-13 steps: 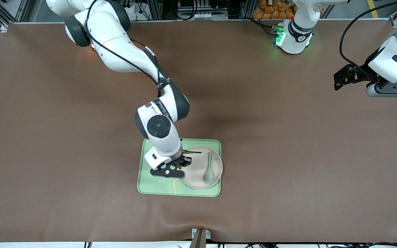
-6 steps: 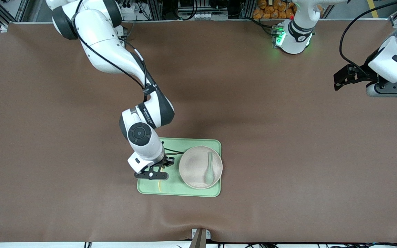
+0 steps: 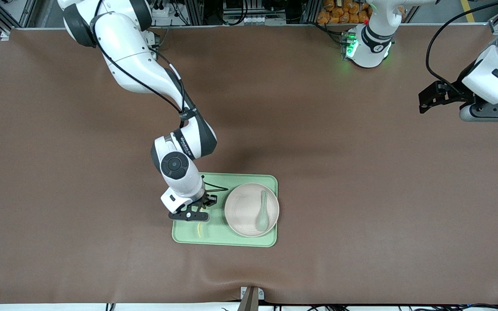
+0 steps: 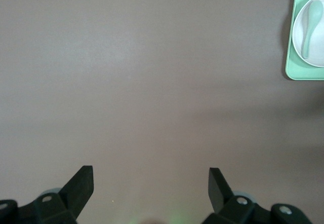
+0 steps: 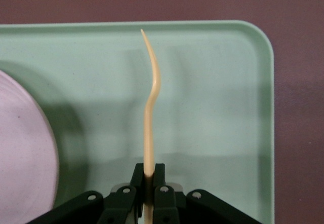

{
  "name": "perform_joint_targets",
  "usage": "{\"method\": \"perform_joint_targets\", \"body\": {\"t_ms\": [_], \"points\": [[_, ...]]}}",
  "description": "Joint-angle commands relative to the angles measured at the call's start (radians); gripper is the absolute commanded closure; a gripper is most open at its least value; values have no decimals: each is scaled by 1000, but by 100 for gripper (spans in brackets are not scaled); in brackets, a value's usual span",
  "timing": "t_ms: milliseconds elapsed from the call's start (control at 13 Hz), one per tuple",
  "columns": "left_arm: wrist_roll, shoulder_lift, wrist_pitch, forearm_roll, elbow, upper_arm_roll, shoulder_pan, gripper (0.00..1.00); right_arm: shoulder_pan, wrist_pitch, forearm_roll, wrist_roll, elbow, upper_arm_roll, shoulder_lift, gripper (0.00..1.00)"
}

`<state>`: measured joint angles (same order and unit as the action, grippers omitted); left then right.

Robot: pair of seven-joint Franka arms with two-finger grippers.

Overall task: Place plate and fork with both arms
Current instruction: 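Lift the fork with the right gripper beside the plate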

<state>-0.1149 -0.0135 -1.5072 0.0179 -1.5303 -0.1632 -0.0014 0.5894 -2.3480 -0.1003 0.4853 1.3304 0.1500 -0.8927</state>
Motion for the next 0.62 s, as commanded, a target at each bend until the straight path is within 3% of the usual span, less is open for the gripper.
{"method": "perform_joint_targets", "body": {"t_ms": [0, 77, 386, 540], "points": [[3, 0, -4, -6, 7, -2, 3, 0, 12, -47, -12, 1, 82, -4, 44, 88], [3, 0, -4, -6, 7, -2, 3, 0, 15, -47, -12, 2, 84, -4, 44, 85], [4, -2, -4, -6, 5, -2, 3, 0, 18, -44, -12, 2, 82, -4, 43, 51], [3, 0, -4, -6, 5, -2, 3, 0, 18, -36, -12, -4, 78, -4, 47, 46]]}}
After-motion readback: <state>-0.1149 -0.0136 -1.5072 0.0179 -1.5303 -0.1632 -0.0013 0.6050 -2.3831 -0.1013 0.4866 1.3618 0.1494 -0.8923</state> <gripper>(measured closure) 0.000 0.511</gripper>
